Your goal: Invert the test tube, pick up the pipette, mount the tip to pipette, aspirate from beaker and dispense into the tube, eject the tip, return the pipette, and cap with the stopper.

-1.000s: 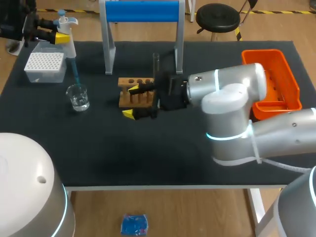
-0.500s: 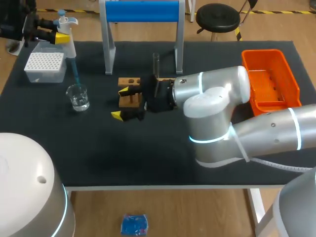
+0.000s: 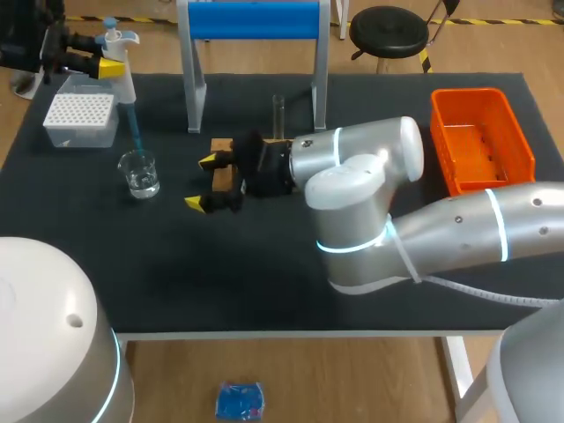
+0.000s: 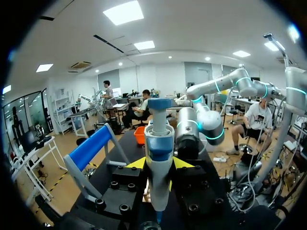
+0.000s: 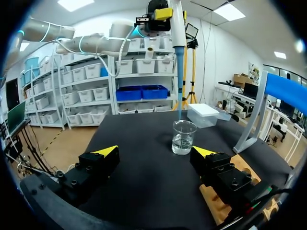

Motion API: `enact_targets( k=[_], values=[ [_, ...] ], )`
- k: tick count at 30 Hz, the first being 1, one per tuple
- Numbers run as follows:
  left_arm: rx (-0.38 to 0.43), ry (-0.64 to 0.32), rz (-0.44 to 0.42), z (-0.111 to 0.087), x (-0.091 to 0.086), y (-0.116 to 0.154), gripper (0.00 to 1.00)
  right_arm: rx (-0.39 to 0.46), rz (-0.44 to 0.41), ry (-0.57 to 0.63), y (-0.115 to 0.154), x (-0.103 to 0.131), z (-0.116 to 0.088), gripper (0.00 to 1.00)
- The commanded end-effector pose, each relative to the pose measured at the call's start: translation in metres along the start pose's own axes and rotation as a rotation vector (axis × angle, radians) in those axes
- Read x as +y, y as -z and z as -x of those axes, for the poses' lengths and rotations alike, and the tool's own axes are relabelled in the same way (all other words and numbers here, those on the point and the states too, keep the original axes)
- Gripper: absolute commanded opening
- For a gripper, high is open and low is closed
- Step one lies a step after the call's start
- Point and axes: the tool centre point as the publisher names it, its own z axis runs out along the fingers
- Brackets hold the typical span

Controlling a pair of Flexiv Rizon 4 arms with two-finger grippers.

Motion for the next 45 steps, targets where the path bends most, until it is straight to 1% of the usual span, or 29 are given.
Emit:
enact_targets(
  k=[1,10,13,14,45],
  values=[
    [-0.003,-0.002,-0.001,-0.0006,-0.0001,-0.0007,0.00,-0.017,0.002,-0.002,-0.0179,-0.0016,0.0017,1.00],
    [-0.003,-0.002,-0.001,-0.0006,-0.0001,-0.0007,0.00,-0.028,0.001,-0.006,-0.0252,-0.0022,0.0070,1.00],
    [-0.003,-0.002,-0.001,-0.0006,-0.0001,-0.0007,0.00,-0.046,-0.007,0.009,-0.0249,-0.0017,0.0076,1.00],
    [-0.003,-0.002,-0.001,-0.0006,-0.0001,-0.0007,0.00,-0.057,0.002,0.015,-0.0221,0.0003,0.0075,1.00],
    [-0.003,-0.002,-0.001,-0.0006,-0.0001,-0.0007,0.00,-0.057,0.002,0.015,-0.0221,0.0003,0.0075,1.00]
  ],
)
